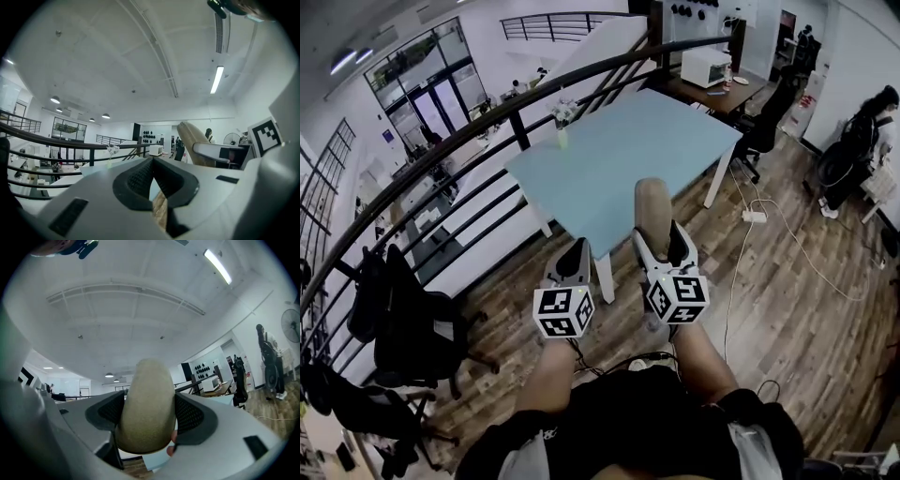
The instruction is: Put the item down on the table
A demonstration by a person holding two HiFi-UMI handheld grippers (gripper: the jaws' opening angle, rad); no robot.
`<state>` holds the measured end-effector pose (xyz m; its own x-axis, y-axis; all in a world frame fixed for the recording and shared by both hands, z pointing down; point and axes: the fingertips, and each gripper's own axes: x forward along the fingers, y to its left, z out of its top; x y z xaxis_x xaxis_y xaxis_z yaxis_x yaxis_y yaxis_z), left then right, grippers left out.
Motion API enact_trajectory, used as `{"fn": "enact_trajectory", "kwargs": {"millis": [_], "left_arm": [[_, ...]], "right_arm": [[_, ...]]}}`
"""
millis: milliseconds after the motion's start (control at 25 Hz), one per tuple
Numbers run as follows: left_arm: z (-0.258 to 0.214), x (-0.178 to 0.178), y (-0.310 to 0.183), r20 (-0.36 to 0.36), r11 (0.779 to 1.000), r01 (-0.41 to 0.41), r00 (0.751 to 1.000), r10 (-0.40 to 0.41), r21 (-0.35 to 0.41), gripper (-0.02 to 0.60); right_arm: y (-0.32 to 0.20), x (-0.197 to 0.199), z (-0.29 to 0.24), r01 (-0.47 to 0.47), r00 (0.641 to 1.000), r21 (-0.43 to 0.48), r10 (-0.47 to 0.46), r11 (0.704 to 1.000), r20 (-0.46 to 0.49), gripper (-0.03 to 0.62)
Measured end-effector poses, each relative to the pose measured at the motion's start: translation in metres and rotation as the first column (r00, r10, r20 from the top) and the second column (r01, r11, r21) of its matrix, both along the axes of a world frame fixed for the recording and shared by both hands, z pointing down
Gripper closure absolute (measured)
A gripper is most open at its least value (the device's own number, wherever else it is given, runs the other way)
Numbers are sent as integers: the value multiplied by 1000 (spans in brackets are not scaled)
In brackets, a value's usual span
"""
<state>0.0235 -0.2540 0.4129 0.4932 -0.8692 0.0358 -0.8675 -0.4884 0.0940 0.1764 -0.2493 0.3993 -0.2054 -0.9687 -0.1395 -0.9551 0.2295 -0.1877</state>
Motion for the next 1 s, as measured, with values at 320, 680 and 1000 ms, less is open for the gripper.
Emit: {"fn": "enact_trajectory", "kwargs": {"millis": [320,680,1000], "left_arm": [[4,18,-64,3,999,41,999,-41,-13,568],[21,-4,-110,21,996,71,997,-70,-46,568],[34,-14,-156,31,998,31,999,-29,-54,568]], "right_arm": [[-78,14,7,56,998,-31,-56,998,-1,250],[-135,8,35,54,998,-97,-50,994,41,250],[-192,11,70,-14,1000,-157,16,987,6,250]]}}
